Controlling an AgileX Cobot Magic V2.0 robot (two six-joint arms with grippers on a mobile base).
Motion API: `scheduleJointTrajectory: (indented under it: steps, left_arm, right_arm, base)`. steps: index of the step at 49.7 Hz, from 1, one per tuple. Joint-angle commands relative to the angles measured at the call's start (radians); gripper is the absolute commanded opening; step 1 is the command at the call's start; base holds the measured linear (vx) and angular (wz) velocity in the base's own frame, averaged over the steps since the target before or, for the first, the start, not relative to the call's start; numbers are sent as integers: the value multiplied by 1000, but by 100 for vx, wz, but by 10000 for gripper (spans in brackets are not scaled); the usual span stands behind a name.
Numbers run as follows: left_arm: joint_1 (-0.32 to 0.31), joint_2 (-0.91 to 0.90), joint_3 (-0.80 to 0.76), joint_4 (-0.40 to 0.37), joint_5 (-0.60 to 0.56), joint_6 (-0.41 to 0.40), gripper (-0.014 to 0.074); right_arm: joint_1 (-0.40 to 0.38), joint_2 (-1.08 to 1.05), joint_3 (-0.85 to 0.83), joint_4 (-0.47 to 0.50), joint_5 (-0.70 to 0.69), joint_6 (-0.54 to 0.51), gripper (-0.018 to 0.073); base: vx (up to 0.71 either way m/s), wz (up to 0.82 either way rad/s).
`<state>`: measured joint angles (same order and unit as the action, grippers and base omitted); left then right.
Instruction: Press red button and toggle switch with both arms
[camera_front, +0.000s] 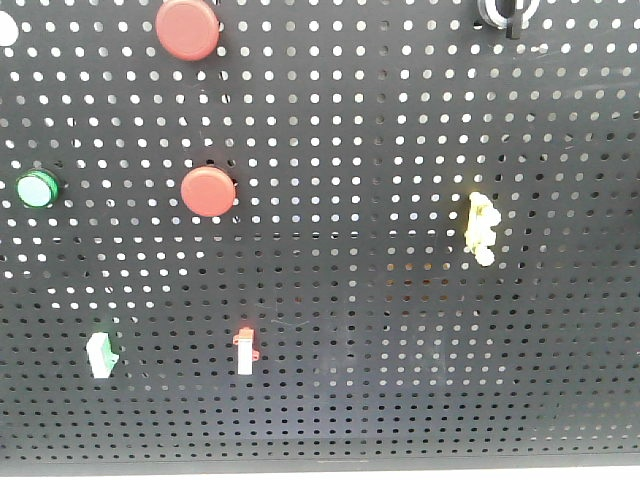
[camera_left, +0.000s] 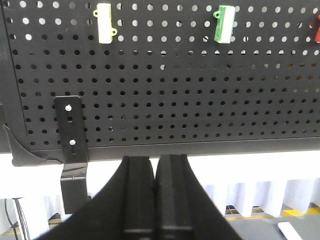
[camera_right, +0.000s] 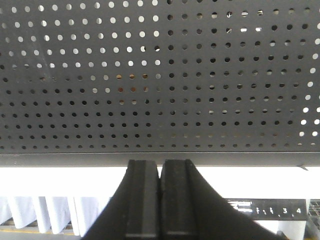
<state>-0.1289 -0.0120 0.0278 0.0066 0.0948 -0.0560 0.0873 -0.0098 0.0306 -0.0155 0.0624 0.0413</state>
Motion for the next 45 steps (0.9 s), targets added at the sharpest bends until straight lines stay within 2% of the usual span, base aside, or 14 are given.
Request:
scheduleJointTrajectory:
  steps: [1,7,10,14,19,27,32,39,45]
  left_arm:
    - [0,-16,32,-1,-116,-8,1]
    - [-1,-16,3,-24,-235,-62,1]
    - [-1,-14,-44,-32,-255,-93,1]
    - [-1,4,-136,-27,-229,-92,1]
    - [-1,84,-293,-17,-178,-44,1]
    - [-1,334,-613,-17,-158,67,1]
    - [-1,481,-802,-19,-150,83,1]
    - [-1,629,-993,-20,-152,82,1]
    - [-1,684,-1068,-33,-130,72,1]
  right_arm:
    - [0,-16,11,-5,-180,-7,-3]
    - [0,-16,-34,-4,-327,9,-3]
    - [0,-16,-98,-4,-339,30,-3]
    - [0,14,-246,-4,-294,49,-3]
    - [0,118,-458,-22,-208,47,-3]
    - [0,368,-794,-56,-62,45,-3]
    - [0,522,-969,-56,19,46,-3]
    - [0,657,-1096,-42,41,60,-3]
    - [0,696,-1112,41,43,94,-3]
  base:
    - [0,0]
    - [0,0]
    - [0,0]
    - [0,0]
    - [0,0]
    - [0,0]
    - [0,0]
    - [0,0]
    - [0,0]
